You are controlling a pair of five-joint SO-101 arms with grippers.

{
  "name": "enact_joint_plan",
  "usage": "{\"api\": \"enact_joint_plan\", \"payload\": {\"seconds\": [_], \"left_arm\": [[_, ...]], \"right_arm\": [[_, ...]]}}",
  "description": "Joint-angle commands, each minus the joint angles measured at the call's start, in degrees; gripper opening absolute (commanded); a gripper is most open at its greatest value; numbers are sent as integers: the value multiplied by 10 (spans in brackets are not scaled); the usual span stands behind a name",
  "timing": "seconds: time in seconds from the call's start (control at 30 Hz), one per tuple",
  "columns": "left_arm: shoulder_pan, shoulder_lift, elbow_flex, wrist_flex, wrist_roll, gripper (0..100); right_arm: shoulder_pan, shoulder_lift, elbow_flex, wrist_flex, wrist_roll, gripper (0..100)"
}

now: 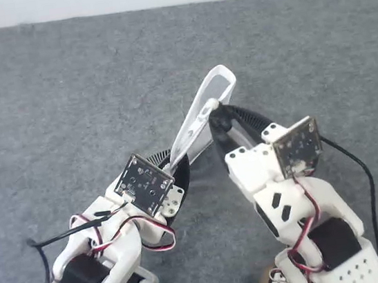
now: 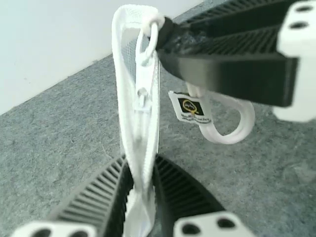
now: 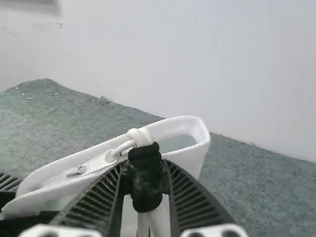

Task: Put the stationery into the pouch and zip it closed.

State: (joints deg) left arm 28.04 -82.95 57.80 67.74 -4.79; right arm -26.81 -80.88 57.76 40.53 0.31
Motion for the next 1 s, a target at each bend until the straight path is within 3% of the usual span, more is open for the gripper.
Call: {"api": "enact_joint_plan", "payload": {"seconds": [0.0,0.97], "left_arm": [[-4,-4,4,10,-2,9],[-17,-4,5,10,-2,9]], "right_arm": [[48,15,-6,-34,-9,6],[200,166,-4,-175,-58,6]]}}
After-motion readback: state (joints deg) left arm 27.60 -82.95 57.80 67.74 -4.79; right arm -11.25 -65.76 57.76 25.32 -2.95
